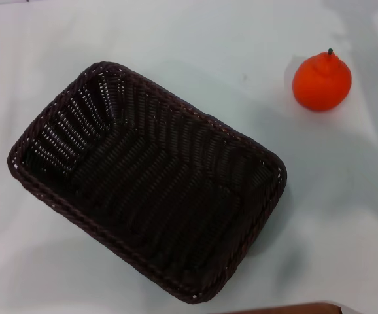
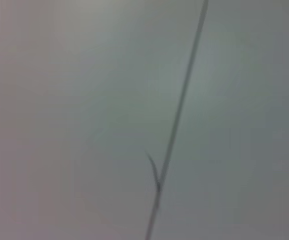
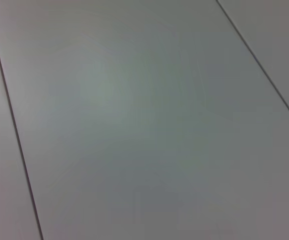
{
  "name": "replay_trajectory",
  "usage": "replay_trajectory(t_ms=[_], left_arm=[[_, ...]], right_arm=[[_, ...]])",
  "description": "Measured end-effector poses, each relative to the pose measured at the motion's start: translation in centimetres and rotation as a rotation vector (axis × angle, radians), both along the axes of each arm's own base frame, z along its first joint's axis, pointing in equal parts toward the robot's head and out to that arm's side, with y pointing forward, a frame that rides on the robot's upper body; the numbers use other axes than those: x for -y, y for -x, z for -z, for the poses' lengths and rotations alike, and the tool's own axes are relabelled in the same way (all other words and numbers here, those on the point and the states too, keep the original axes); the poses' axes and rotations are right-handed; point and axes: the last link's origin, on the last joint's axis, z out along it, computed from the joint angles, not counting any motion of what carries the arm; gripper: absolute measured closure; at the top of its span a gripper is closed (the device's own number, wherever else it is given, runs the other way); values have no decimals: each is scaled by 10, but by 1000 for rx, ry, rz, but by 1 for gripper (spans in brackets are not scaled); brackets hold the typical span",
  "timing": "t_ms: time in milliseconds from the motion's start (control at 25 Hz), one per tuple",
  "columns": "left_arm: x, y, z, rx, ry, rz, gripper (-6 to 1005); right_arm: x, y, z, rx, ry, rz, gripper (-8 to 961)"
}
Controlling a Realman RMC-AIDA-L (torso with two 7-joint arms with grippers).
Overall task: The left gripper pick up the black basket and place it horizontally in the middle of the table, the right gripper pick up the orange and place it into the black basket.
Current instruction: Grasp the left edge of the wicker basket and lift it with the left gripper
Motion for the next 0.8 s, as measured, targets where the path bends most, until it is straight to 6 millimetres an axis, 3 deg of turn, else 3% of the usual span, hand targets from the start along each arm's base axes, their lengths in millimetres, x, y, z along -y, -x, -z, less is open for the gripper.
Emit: replay_trajectory(t_ms=[320, 480, 640, 800], left_arm=[[-13, -28, -56, -162, 317, 37, 342], [-20, -58, -75, -314, 543, -25, 341], [-26, -98, -83, -491, 776, -113, 341], [-37, -133, -74, -641, 960, -250, 340]], right_arm=[[-3, -1, -9, 40, -15, 1, 34], [-5, -1, -11, 48, -21, 7, 36], [-7, -4, -13, 50, -19, 27, 37], [-8, -6, -13, 54, -13, 39, 38]])
